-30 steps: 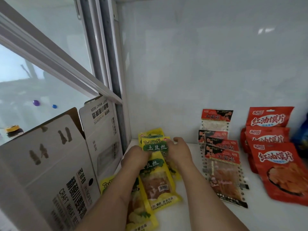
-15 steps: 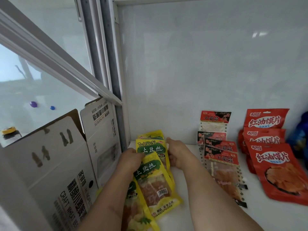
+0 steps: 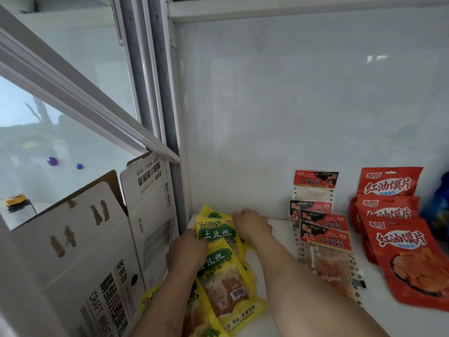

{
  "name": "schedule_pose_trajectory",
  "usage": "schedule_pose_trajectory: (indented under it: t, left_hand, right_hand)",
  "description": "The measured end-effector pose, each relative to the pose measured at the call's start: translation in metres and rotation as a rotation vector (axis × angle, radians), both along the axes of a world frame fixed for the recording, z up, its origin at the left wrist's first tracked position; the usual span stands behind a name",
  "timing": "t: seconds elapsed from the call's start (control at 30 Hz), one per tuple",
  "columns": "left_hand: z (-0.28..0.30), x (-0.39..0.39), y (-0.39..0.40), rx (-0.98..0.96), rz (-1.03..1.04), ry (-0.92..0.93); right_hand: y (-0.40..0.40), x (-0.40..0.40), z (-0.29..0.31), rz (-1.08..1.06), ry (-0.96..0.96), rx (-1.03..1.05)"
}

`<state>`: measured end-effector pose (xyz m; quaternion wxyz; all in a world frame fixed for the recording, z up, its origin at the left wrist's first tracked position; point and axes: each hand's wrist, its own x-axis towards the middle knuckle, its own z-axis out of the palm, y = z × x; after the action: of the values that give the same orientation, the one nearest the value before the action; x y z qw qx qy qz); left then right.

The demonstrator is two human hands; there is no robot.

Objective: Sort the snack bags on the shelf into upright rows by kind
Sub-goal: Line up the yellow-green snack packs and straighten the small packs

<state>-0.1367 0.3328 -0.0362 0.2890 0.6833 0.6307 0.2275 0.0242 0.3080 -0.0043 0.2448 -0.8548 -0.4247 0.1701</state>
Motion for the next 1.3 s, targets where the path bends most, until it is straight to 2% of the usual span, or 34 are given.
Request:
schedule_pose_trajectory:
  t: [0.2, 0.6, 0.7, 0.83, 0.97, 1.03, 1.2, 1.3]
  left_hand:
    - [0.000, 0.000, -0.004, 0.063, 0.030, -0.045]
    - [0.025, 0.009, 0.004, 0.084, -0.052, -0.349]
    - [0.027, 0.012, 0.002, 0.028, -0.051, -0.478]
    - [0.024, 0.014, -0.004, -0.041, -0.057, -0.569]
    - [0.027, 0.016, -0.006, -0.116, -0.046, -0.683]
    - [0.029, 0.017, -0.005, -0.178, -0.043, -0.763]
    - [0.033, 0.019, -0.005, -0.212, -0.054, -0.809]
    - [0.032, 0.018, -0.005, -0.225, -0.047, -0.804]
  right_hand:
    - [0.001, -0.008, -0.004, 0.030, -0.064, -0.046]
    - [-0.022, 0.009, -0.011, 0.021, -0.076, -0.047]
    - [-0.027, 0.013, -0.011, 0.018, 0.085, 0.127]
    - [-0.042, 0.018, -0.001, 0.028, 0.433, 0.344]
    - [-0.048, 0.020, -0.001, 0.126, 0.500, 0.298]
    - [-0.048, 0.019, -0.002, 0.136, 0.614, 0.305]
    - [-0.054, 0.022, -0.006, 0.069, 0.842, 0.410]
    - [-0.053, 0.026, -0.012, -0.031, 0.897, 0.517]
